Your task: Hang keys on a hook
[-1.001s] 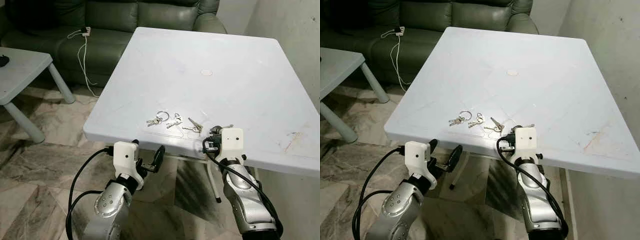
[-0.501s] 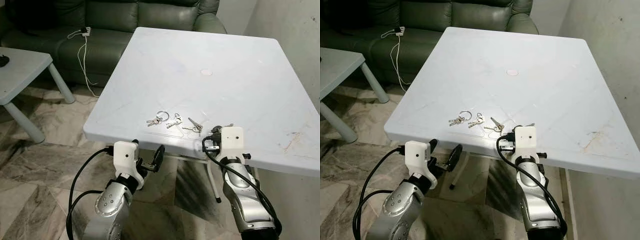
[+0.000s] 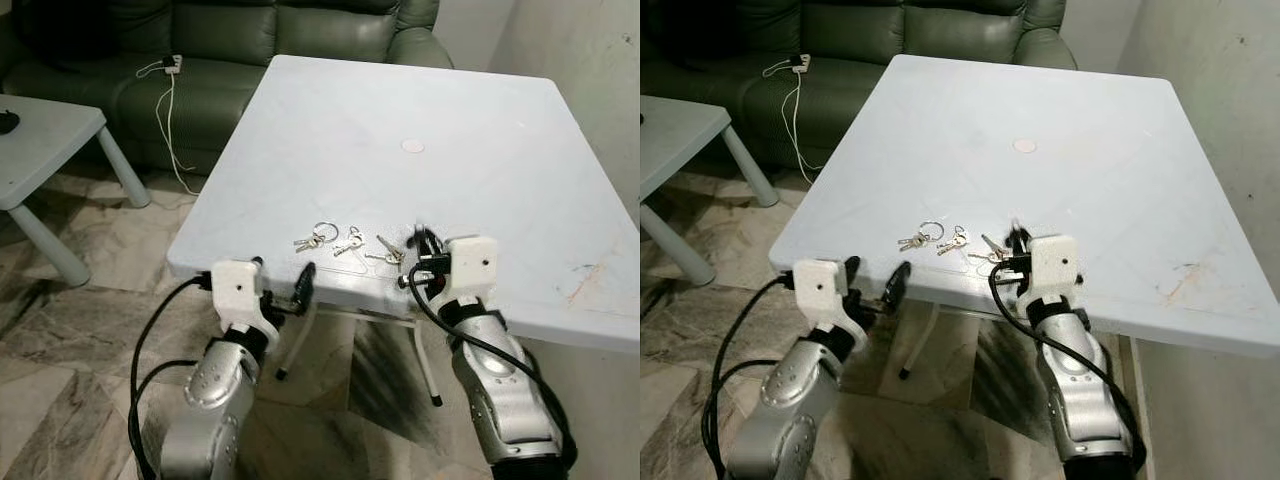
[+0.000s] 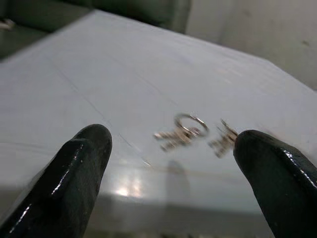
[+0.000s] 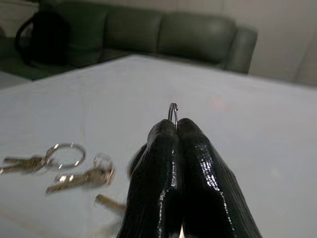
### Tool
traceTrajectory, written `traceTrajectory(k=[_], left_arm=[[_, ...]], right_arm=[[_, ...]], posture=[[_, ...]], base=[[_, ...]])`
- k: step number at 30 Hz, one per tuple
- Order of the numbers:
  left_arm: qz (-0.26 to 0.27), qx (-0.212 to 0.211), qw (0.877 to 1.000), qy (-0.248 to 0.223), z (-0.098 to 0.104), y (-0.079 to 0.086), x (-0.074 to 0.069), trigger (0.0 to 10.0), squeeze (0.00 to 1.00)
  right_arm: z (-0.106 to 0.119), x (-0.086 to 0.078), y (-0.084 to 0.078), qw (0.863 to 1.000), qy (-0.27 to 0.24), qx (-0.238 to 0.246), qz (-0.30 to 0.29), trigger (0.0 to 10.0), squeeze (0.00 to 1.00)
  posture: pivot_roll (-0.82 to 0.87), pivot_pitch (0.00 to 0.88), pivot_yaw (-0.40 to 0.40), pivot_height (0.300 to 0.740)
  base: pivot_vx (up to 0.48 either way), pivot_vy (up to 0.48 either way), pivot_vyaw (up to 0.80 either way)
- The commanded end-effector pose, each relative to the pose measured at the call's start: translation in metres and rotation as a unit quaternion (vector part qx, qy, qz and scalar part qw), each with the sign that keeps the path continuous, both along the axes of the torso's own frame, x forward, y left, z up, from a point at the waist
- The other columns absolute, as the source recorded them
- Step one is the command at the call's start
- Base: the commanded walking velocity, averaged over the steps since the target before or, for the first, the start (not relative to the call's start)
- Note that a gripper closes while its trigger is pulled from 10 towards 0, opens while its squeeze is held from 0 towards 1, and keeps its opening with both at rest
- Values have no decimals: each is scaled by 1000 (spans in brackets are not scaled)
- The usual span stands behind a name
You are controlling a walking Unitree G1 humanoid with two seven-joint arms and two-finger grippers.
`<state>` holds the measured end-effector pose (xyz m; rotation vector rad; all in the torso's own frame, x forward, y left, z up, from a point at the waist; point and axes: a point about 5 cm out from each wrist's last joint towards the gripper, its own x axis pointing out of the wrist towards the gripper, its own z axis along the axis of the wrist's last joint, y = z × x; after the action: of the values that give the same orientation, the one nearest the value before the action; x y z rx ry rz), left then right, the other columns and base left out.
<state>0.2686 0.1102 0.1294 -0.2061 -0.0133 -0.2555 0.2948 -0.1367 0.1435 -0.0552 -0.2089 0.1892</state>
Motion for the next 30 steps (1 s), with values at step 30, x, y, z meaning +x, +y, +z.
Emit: traceTrajectory(k=[30], left_arm=[[82, -19, 994, -69, 19, 24, 31, 10000, 0]], right_arm=[[13, 7, -6, 998, -38, 39, 15, 10000, 0]], posture=[[21, 0, -79, 740]], base=[[0, 0, 0]])
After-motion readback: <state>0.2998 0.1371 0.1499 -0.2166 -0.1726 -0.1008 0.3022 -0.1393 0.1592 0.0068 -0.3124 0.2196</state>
